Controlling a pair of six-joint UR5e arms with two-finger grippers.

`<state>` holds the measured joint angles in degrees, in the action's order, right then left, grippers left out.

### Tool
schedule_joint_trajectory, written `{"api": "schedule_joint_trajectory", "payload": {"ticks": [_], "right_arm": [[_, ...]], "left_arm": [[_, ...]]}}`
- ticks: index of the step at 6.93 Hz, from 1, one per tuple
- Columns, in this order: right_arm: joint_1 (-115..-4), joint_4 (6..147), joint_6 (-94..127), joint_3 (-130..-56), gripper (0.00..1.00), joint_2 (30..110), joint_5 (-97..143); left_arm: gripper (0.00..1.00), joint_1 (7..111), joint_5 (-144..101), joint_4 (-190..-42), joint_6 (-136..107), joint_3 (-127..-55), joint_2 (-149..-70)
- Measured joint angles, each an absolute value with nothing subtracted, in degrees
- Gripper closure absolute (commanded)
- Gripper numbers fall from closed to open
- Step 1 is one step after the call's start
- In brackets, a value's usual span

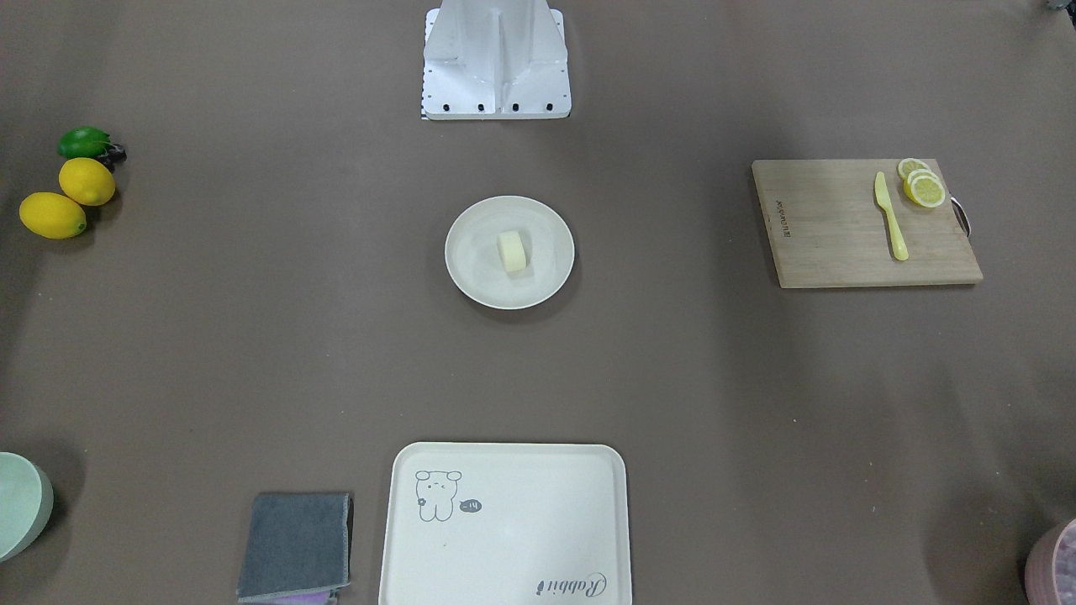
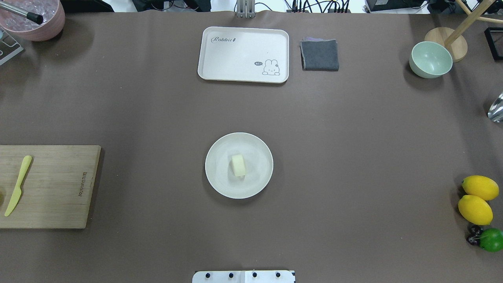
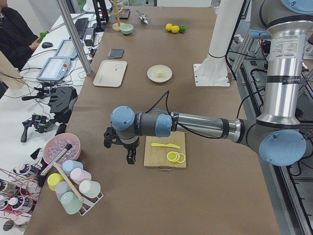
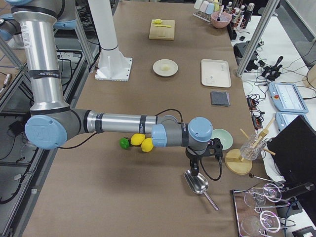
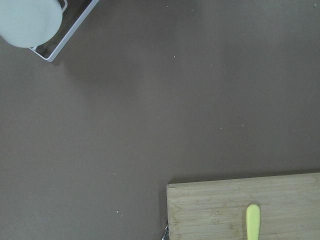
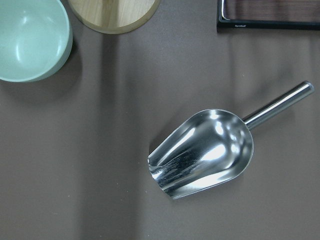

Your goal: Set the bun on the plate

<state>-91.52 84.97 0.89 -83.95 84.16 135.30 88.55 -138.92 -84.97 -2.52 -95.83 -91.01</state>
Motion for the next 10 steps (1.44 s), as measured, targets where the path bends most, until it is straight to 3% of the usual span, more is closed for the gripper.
{"api": "schedule_joint_trajectory", "payload": {"ticks": [5, 10], "right_arm": [[-92.1, 85.0, 0.9, -85.0, 0.00, 85.0, 135.3], [-92.1, 84.9, 1.0, -89.4, 0.00, 87.6, 135.5]], "left_arm": [[0.02, 88.1, -137.5, -84.7, -3.4, -95.4, -90.4], [0.02, 88.4, -137.6, -84.6, -3.3, -99.8, -88.6]]}}
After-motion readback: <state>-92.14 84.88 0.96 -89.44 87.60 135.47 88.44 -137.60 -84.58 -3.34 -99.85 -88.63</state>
